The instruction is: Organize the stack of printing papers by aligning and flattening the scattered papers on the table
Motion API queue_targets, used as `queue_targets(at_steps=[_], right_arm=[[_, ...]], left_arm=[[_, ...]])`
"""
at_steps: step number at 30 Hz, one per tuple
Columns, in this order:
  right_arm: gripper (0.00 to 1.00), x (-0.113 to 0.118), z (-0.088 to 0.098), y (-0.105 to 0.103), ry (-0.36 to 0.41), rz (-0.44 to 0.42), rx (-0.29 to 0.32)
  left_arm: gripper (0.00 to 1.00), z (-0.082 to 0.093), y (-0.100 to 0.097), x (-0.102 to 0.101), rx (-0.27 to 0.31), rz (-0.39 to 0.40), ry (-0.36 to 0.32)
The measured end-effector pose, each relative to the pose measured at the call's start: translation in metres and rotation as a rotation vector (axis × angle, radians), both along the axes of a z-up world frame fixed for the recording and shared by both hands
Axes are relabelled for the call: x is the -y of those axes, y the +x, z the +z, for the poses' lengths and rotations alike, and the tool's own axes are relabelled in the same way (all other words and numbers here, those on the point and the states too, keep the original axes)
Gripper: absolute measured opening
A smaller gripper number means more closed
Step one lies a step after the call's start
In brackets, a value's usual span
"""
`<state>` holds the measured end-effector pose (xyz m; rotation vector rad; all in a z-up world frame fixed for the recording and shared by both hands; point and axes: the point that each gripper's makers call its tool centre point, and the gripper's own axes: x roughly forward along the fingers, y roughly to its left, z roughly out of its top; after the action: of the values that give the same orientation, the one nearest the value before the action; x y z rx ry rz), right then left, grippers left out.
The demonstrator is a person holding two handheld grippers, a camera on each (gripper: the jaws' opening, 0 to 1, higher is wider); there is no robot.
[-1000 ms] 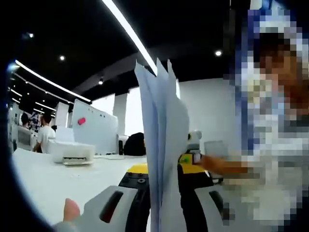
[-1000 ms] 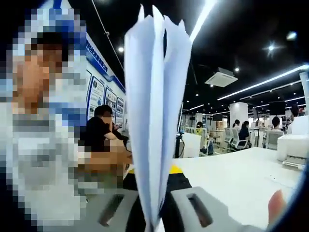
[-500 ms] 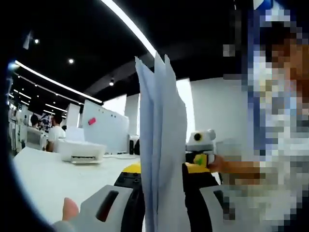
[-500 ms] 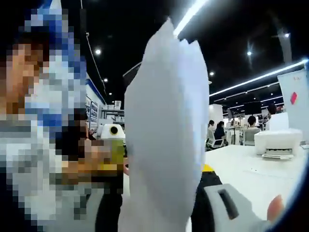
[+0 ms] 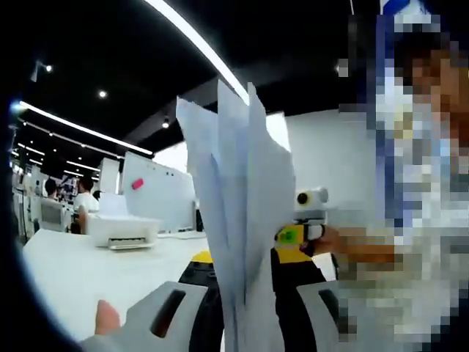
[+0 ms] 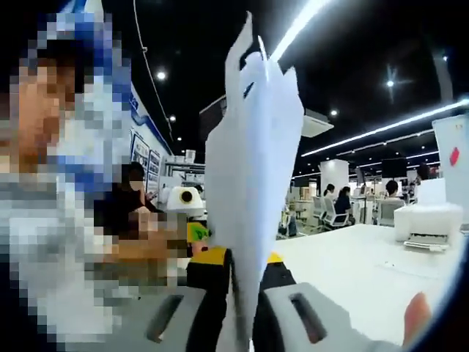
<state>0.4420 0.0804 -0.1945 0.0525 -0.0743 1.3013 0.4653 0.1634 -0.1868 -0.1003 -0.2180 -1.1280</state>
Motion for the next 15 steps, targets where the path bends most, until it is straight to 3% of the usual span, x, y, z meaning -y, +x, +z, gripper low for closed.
queue_targets(at_steps=[4,5,8,10,15], right_arm=[[0.0,-0.004,0.001,-0.004,-0.002,0.017,0.028],[0.04,-0.005,0.002,-0.004,0.002,0.02,0.033],[0.43,-0.005,0.002,0.003,-0.005,-0.043,0.042],[0.55,0.001,0.003,0.01,0.013,-0.098,0.022],[0.53,0.007,0.0,0.005,0.002,-0.098,0.029]], left_arm=[[0.29,0.001,0.002,-0.001,0.004,0.026,-0.001],[0.29,0.001,0.002,0.0,0.001,0.03,-0.003],[0.29,0.001,-0.001,0.001,0.005,0.033,0.007],[0.3,0.001,0.0,-0.001,0.009,0.052,0.01],[0.3,0.001,-0.003,-0.003,0.023,0.062,0.015]])
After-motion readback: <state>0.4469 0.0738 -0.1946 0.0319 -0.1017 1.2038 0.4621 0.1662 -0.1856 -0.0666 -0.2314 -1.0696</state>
